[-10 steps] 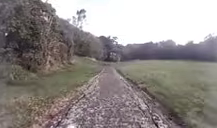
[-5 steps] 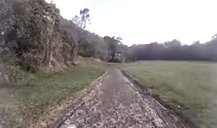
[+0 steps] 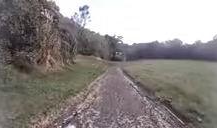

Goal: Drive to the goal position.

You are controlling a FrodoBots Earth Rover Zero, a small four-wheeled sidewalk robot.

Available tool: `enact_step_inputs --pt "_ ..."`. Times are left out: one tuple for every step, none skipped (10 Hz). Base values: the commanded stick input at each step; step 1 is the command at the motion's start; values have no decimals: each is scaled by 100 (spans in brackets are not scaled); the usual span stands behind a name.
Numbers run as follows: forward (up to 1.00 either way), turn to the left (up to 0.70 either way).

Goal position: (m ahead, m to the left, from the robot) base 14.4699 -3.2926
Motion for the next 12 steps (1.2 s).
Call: enact_step_inputs --pt "70 -12" --pt "70 0" --pt "70 0" --pt "70 0" --pt "70 0" --pt "70 0" --pt "70 0" --pt "70 0" --pt "70 0" --pt "70 0" --pt "70 0" --pt "70 0"
